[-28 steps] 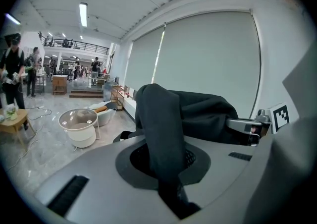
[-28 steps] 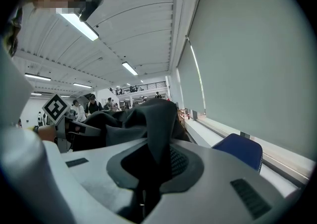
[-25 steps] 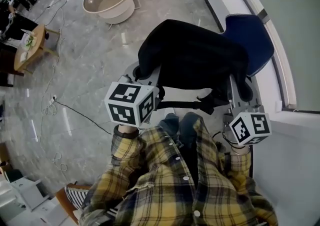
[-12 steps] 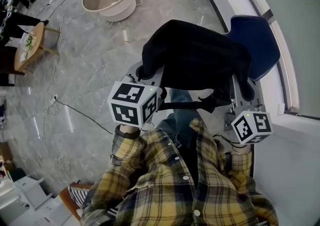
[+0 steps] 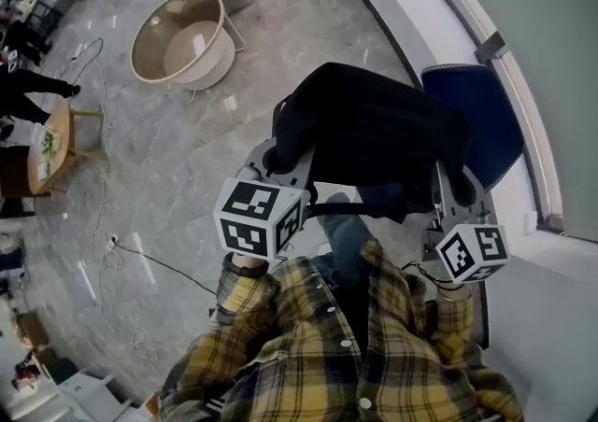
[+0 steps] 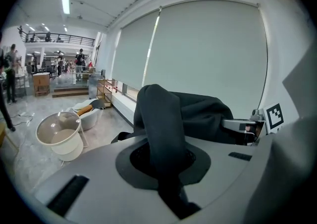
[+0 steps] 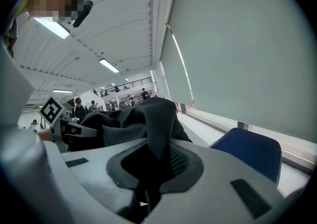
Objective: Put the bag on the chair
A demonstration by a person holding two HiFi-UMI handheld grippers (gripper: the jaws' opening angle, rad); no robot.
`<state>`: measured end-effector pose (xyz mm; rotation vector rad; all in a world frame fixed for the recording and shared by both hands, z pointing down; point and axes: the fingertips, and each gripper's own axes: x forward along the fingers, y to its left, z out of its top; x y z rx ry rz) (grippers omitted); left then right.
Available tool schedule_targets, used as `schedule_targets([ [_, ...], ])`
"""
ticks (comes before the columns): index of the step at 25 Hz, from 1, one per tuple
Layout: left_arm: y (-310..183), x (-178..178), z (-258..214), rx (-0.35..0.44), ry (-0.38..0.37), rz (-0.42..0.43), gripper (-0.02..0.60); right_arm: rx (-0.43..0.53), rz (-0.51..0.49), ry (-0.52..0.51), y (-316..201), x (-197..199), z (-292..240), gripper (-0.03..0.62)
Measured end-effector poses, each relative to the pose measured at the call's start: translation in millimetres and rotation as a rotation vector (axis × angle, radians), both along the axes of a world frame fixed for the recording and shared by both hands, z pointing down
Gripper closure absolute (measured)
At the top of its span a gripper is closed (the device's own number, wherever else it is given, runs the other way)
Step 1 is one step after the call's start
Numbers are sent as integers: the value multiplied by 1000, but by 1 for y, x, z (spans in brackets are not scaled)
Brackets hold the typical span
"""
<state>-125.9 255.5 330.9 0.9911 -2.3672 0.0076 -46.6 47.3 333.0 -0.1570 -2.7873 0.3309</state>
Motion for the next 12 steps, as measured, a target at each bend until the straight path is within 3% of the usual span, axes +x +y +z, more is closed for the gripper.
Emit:
schedule_targets([
  [6,-55,-69,2,-17,26,108,538,-20,113,18,-45,-49,0,542],
  [12,-118,-105,-7,-19,10,234,538,-32,242,2,-94,-59,-9,542],
])
